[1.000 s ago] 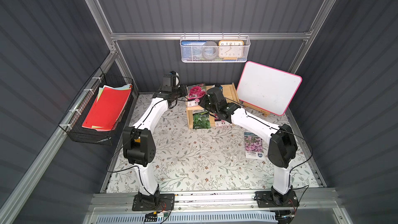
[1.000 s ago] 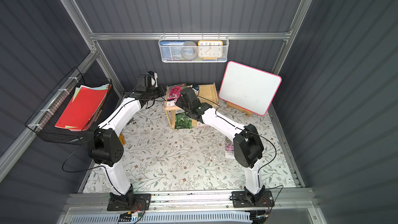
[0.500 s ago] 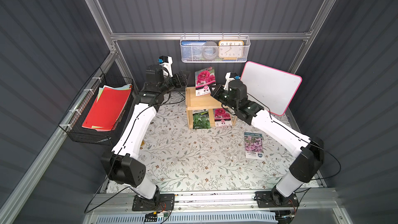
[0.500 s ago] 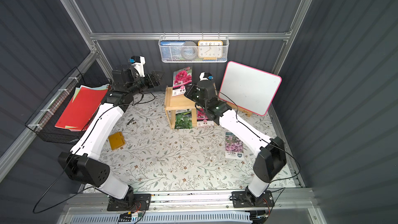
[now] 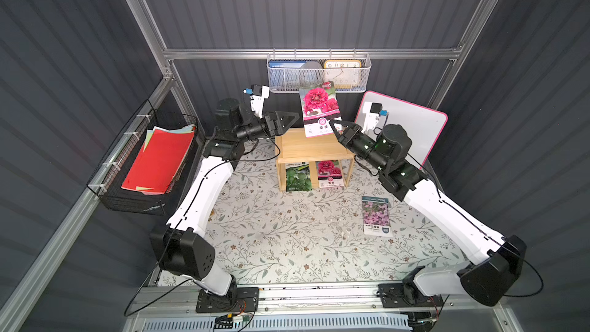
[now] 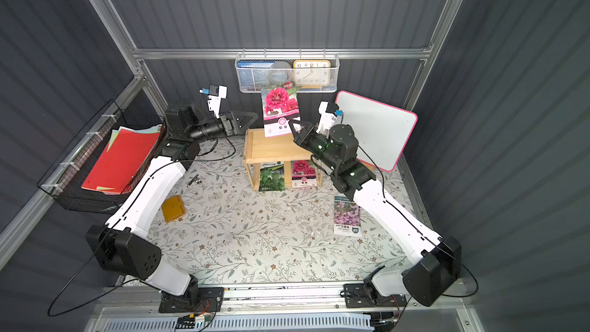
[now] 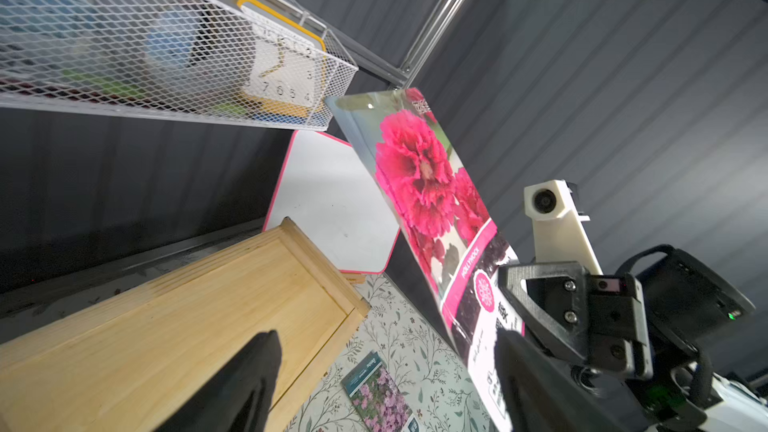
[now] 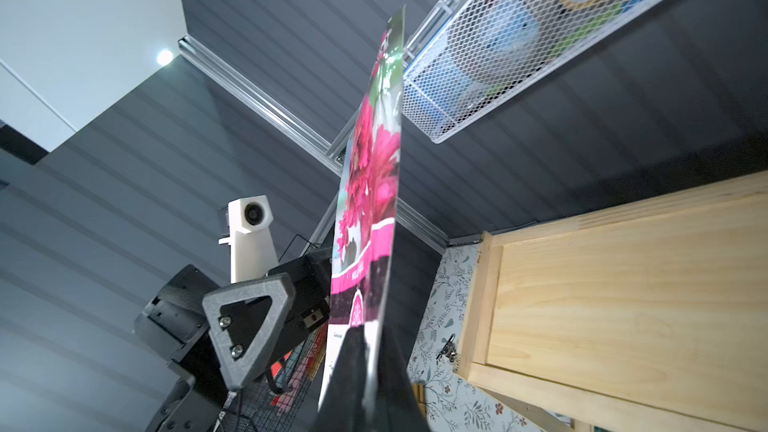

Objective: Take the seed bag off the shelf
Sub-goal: Pick up the seed packet from the shelf.

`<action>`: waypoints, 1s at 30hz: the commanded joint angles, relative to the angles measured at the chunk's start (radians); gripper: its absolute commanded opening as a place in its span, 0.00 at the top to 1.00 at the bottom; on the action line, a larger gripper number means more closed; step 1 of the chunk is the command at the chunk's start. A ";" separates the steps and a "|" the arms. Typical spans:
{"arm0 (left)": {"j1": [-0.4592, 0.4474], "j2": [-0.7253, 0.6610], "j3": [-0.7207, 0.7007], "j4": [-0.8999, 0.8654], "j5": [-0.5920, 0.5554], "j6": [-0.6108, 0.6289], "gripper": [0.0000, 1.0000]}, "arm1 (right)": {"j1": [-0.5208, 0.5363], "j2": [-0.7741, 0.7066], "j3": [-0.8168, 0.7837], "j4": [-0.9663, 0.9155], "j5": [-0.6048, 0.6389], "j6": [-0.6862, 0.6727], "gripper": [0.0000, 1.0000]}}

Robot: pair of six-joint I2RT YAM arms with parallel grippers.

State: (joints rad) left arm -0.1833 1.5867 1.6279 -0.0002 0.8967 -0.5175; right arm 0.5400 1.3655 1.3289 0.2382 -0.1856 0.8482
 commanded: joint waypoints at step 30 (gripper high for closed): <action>-0.023 -0.063 -0.171 0.356 0.162 -0.208 0.18 | 0.059 -0.061 -0.106 0.079 -0.031 0.009 1.00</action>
State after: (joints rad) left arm -0.1902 1.5402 1.4681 0.3027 1.0431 -0.6991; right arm 0.5888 1.3006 1.2118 0.3126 -0.2394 0.8780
